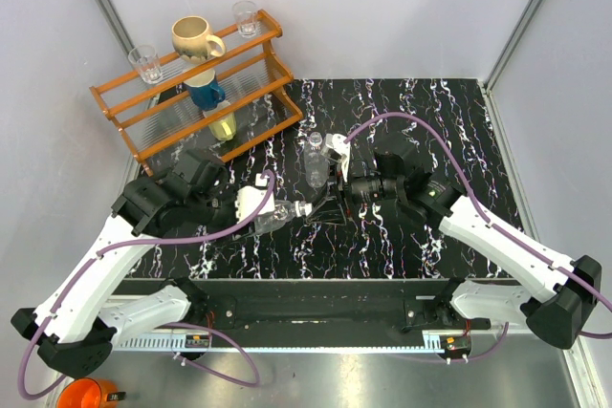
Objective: Screw on the bottle caps
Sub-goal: Screw the bottle cap onto the plastic bottle.
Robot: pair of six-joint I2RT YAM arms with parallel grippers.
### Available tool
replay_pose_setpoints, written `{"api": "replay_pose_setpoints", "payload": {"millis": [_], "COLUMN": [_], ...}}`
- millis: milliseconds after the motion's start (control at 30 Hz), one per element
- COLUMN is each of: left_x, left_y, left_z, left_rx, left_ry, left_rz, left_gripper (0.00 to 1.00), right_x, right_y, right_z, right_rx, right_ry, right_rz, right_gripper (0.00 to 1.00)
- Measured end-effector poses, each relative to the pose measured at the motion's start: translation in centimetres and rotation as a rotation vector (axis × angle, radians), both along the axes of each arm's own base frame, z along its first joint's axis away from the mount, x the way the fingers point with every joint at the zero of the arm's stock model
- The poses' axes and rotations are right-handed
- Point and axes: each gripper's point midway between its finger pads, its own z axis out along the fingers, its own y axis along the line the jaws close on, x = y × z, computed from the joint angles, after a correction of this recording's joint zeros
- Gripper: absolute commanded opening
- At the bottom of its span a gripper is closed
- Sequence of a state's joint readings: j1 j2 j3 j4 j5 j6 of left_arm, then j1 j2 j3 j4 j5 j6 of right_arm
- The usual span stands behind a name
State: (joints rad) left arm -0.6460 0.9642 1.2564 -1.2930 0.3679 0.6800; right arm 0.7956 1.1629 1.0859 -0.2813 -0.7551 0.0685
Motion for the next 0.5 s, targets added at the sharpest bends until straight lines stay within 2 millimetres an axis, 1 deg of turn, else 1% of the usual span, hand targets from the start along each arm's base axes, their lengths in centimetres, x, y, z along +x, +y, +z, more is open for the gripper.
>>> {"api": "replay_pose_setpoints", "payload": {"millis": [200, 500], "left_x": [0.0, -0.8], "left_y": [0.0, 0.3], "left_z": [0.0, -0.5], "left_rx": [0.001, 0.028], "left_ry": [-0.002, 0.022], "left_rz": [-0.005, -0.053], "left_gripper": [0.38, 0.38], "right_x": [-0.1, -1.4], "right_y": [-0.1, 0.1], "right_z": [-0.2, -1.0], "right_rx": [-0.01, -0.06], "right_ry": [-0.023, -0.101], "right_rz": [0.009, 0.053], "right_gripper": [0.13, 0.12]}}
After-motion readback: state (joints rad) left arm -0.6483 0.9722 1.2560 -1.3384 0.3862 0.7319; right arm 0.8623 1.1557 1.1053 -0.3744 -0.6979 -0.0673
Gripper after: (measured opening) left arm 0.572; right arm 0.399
